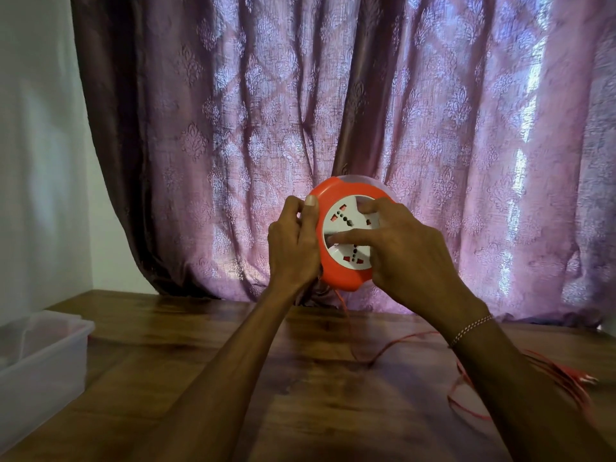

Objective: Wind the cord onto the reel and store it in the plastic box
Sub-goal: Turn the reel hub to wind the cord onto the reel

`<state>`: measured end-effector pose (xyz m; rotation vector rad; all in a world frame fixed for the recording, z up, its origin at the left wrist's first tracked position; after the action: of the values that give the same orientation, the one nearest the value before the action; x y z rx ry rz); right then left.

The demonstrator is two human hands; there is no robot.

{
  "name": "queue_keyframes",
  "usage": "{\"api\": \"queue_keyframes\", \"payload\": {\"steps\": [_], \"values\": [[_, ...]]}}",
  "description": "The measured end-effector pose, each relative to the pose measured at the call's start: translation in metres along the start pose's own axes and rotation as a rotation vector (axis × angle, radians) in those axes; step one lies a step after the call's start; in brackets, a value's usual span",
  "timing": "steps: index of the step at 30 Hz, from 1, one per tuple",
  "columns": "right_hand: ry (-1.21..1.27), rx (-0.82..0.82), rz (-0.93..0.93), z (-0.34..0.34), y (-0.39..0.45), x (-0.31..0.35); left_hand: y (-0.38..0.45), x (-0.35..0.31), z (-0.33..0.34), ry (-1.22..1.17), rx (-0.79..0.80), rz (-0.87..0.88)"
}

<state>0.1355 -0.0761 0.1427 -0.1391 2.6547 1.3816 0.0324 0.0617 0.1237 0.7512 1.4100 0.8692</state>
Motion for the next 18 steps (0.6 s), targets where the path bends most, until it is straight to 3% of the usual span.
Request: {"api": "queue_keyframes", "payload": {"steps": [4,9,12,18], "values": [[-0.049,-0.06,0.03,0.001,-0.002,-0.003,-0.001,-0.001,0.001,-0.012,0.002,-0.016],[0.067,-0.211,0.198,-0.003,-0.001,-0.011,-0.003,-0.002,0.002,0.008,0.01,-0.024],[0.135,-0.232,0.201,-0.006,0.0,-0.011,-0.003,-0.001,0.004,-0.013,0.017,-0.044],[-0.007,-0.244,0.175,-0.017,-0.002,-0.007,-0.002,0.001,0.003,0.003,0.015,-0.042]]}}
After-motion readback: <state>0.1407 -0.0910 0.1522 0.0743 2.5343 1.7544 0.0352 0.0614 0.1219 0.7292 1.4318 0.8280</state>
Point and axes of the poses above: each hand's wrist, its own y-axis towards the middle knuckle, its own z-axis out of the palm, x = y × z, the point moved 6 cm from there along y, towards the middle knuckle, and after that the axes turned 8 degrees about y, right-handed, at the moved point
